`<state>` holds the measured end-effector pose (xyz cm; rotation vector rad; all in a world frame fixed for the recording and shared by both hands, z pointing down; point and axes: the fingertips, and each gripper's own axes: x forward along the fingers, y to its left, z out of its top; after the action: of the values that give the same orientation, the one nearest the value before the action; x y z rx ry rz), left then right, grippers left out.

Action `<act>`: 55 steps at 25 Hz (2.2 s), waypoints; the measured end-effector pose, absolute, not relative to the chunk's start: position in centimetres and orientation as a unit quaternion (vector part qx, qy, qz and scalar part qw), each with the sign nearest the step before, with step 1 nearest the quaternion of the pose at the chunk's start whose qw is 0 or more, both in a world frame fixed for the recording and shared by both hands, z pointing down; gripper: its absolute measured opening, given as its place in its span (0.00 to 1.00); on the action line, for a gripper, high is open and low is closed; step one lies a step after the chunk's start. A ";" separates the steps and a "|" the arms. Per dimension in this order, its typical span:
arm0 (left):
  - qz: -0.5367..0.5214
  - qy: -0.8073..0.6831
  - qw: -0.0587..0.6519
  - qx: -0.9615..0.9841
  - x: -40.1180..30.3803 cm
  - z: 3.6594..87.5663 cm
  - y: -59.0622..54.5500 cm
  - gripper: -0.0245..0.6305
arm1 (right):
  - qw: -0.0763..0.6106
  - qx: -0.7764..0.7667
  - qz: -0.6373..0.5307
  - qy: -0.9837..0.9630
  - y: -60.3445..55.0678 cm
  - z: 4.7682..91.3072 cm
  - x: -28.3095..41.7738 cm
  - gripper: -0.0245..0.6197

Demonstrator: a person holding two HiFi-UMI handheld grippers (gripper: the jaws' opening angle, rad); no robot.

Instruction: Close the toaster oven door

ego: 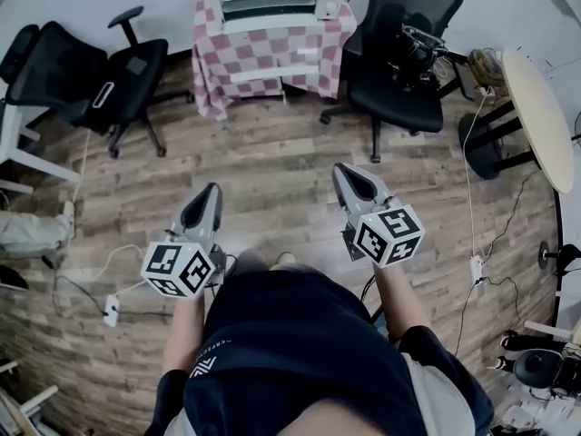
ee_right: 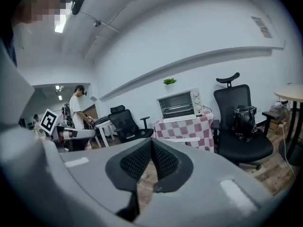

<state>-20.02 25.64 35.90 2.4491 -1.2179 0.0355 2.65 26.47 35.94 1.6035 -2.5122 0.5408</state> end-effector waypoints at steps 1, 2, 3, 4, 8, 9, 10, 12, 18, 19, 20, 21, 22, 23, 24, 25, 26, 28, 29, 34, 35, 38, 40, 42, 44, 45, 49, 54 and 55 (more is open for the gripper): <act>0.015 -0.437 0.202 0.876 -20.1 36.1 25.8 0.06 | 0.054 0.523 0.182 -0.831 26.4 36.2 2.6 0.04; 0.018 -0.439 0.201 0.876 -20.2 36.2 25.9 0.06 | 0.053 0.517 0.185 -0.834 26.3 36.4 2.5 0.04; 0.022 -0.441 0.200 0.875 -20.4 36.4 25.8 0.06 | 0.053 0.513 0.188 -0.836 26.2 36.6 2.3 0.04; 0.026 -0.443 0.199 0.874 -20.6 36.6 25.7 0.06 | 0.054 0.508 0.189 -0.838 26.0 36.8 2.2 0.04; 0.037 -0.445 0.198 0.873 -20.7 37.1 23.8 0.06 | 0.060 0.500 0.194 -0.842 24.5 37.8 1.5 0.04; 0.036 -0.441 0.196 0.875 -20.6 37.3 23.1 0.06 | 0.060 0.500 0.196 -0.842 24.0 38.1 1.4 0.04; 0.036 -0.438 0.194 0.877 -20.5 37.7 22.4 0.06 | 0.061 0.500 0.199 -0.841 23.5 38.3 1.3 0.04; 0.041 -0.431 0.194 0.880 -20.3 38.3 20.9 0.06 | 0.062 0.503 0.202 -0.838 22.3 38.7 1.0 0.04; 0.046 -0.419 0.197 0.885 -20.2 38.9 14.9 0.06 | 0.063 0.514 0.198 -0.833 16.7 38.6 0.3 0.04; 0.047 -0.417 0.196 0.886 -20.2 39.0 13.8 0.06 | 0.063 0.516 0.196 -0.831 15.7 38.6 0.3 0.04; 0.048 -0.415 0.195 0.887 -20.2 39.0 12.8 0.06 | 0.065 0.518 0.196 -0.830 14.7 38.7 0.2 0.04; 0.049 -0.413 0.194 0.889 -20.2 39.1 11.8 0.06 | 0.066 0.518 0.197 -0.829 13.8 38.9 0.0 0.05; 0.051 -0.411 0.192 0.890 -20.3 39.2 10.9 0.06 | 0.069 0.517 0.199 -0.829 12.9 39.0 -0.2 0.05; 0.053 -0.408 0.191 0.891 -20.4 39.3 10.0 0.06 | 0.072 0.516 0.200 -0.830 12.0 39.1 -0.5 0.05; 0.056 -0.406 0.191 0.892 -20.5 39.5 9.2 0.06 | 0.076 0.515 0.200 -0.830 11.2 39.3 -0.8 0.05; 0.059 -0.403 0.193 0.893 -20.6 39.7 8.5 0.06 | 0.079 0.514 0.200 -0.830 10.4 39.4 -1.2 0.05; 0.063 -0.400 0.195 0.894 -20.7 39.9 7.8 0.06 | 0.082 0.514 0.200 -0.830 9.7 39.5 -1.5 0.05; 0.067 -0.392 0.199 0.896 -20.7 40.2 6.4 0.06 | 0.087 0.515 0.203 -0.828 8.3 39.8 -1.9 0.06; 0.068 -0.388 0.201 0.897 -20.6 40.3 5.8 0.06 | 0.089 0.517 0.206 -0.826 7.7 39.9 -2.0 0.06; 0.073 -0.369 0.203 0.904 -20.2 40.8 2.7 0.07 | 0.093 0.525 0.215 -0.818 5.0 40.7 -2.4 0.09; 0.074 -0.366 0.204 0.905 -20.1 41.0 2.3 0.07 | 0.095 0.524 0.216 -0.818 4.7 40.9 -2.6 0.10; 0.077 -0.358 0.207 0.907 -19.2 41.5 1.6 0.07 | 0.105 0.518 0.220 -0.820 4.1 41.7 -2.4 0.14; 0.082 -0.353 0.208 0.909 -18.3 41.7 0.9 0.07 | 0.107 0.514 0.221 -0.822 3.2 42.0 -1.9 0.17; 0.086 -0.354 0.210 0.908 -17.5 42.0 0.3 0.07 | 0.111 0.507 0.222 -0.825 2.3 42.4 -1.3 0.20; 0.086 -0.360 0.212 0.904 -16.7 42.2 -0.3 0.07 | 0.122 0.498 0.220 -0.830 1.4 43.0 -0.6 0.22; 0.085 -0.364 0.214 0.903 -16.2 42.3 -0.6 0.07 | 0.129 0.493 0.218 -0.832 0.9 43.4 -0.1 0.23; 0.080 -0.387 0.222 0.891 -14.1 42.8 -2.4 0.07 | 0.149 0.470 0.216 -0.843 -1.6 44.8 2.1 0.27; 0.071 -0.424 0.236 0.872 -10.7 43.7 -4.9 0.07 | 0.173 0.430 0.213 -0.860 -5.1 46.6 5.1 0.29; 0.070 -0.432 0.237 0.867 -10.1 44.0 -5.4 0.07 | 0.176 0.421 0.215 -0.864 -5.7 47.1 5.6 0.29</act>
<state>-10.09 -5.44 43.99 2.3781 -1.1837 0.1915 5.64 -5.72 47.07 1.1910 -2.4462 0.6089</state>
